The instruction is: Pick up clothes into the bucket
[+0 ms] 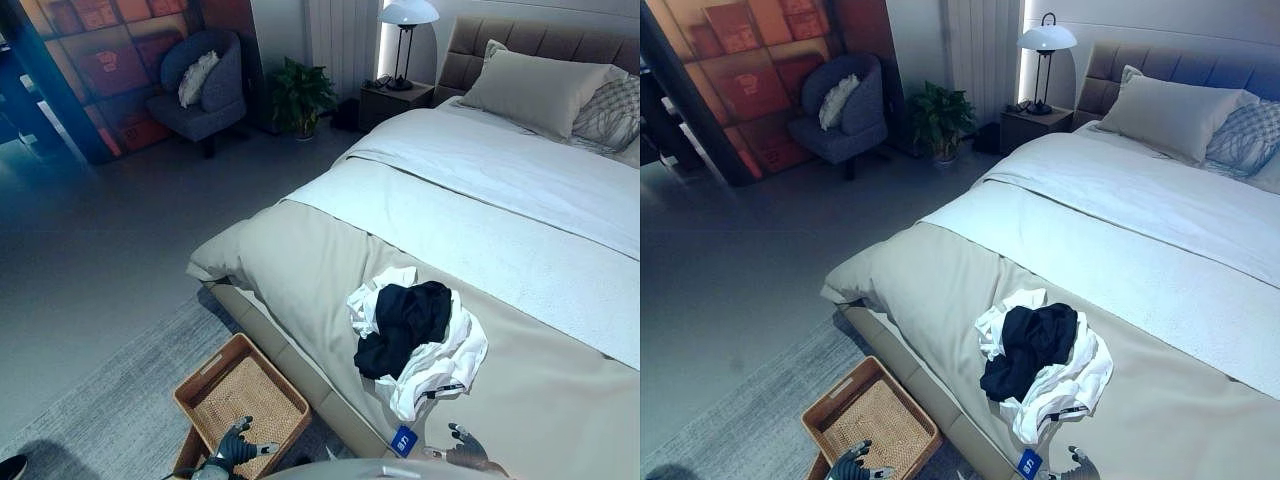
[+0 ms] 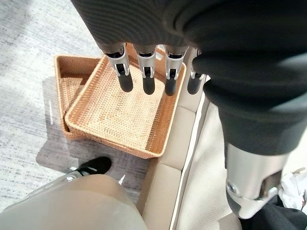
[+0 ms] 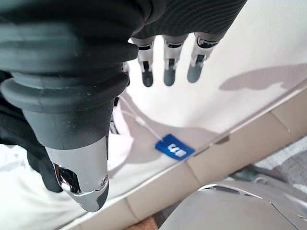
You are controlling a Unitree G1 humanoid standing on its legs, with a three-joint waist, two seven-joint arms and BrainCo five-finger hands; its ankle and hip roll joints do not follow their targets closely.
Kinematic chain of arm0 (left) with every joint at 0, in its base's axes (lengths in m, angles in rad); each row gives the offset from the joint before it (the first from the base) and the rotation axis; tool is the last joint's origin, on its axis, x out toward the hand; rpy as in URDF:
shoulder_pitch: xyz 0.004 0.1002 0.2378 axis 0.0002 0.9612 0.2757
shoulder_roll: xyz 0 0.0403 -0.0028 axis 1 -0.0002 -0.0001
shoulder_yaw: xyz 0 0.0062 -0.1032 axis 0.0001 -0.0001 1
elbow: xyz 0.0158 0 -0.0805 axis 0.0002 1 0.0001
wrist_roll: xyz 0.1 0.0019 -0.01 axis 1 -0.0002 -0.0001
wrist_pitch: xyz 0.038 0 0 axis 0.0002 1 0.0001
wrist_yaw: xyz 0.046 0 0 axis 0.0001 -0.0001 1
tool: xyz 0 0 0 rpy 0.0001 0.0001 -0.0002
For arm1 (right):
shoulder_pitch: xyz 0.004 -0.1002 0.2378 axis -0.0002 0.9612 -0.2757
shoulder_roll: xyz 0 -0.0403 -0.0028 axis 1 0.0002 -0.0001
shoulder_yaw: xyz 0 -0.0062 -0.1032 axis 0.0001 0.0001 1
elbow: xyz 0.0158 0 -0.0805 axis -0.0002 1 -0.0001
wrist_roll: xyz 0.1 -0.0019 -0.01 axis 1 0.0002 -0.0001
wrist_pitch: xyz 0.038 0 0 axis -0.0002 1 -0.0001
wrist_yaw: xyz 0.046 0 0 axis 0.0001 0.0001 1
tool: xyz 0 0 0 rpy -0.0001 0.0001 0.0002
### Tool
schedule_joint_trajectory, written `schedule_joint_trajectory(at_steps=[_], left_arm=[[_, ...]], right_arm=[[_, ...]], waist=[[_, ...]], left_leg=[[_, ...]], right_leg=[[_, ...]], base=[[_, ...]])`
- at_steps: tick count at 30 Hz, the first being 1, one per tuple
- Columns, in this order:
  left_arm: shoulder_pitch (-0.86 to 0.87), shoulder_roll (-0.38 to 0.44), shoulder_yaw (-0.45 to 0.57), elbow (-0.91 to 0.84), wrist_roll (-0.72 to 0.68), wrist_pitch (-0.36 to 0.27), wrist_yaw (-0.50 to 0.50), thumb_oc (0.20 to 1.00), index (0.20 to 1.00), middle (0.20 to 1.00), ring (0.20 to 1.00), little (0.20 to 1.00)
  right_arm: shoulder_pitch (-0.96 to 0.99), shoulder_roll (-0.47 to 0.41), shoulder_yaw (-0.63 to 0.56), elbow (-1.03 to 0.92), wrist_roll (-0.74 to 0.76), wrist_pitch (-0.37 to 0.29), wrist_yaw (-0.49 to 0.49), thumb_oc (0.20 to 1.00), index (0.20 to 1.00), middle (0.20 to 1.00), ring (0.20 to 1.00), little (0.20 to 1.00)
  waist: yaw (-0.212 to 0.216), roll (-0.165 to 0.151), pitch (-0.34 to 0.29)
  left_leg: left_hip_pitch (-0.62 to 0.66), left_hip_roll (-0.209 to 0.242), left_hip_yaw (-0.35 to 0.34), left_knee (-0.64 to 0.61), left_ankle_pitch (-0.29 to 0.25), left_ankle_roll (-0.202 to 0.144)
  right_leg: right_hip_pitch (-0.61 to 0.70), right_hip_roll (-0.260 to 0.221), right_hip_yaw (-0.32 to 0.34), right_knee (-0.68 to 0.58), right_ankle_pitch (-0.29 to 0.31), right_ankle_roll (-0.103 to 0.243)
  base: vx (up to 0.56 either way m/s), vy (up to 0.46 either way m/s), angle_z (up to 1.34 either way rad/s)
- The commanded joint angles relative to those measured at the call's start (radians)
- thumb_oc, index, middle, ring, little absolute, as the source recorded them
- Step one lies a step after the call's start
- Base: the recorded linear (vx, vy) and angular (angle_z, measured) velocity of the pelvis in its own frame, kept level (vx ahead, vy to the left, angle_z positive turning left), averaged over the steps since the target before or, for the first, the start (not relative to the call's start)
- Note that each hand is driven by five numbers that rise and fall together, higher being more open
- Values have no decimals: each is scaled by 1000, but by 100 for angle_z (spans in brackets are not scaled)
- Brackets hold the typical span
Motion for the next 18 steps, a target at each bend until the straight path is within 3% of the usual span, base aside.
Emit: schedule_joint_trajectory(at_steps=[1,18], left_arm=[[-65,-66,7,35,-31,-21,-3,1000,1000,1000,1000,1000],[-68,-76,38,68,-62,3,11,1000,1000,1000,1000,1000]], right_arm=[[-76,10,27,20,-9,-34,-12,1000,1000,1000,1000,1000],[-79,24,17,48,20,-23,-4,1000,1000,1000,1000,1000]], waist=[[-3,-46,14],[-3,-48,21]], left_leg=[[26,14,-28,64,-129,-11],[21,12,-31,64,-128,-11]], right_leg=[[-50,-92,-10,-5,80,79],[-55,-92,-12,-3,81,78]], base=[[0,0,0],[0,0,0]])
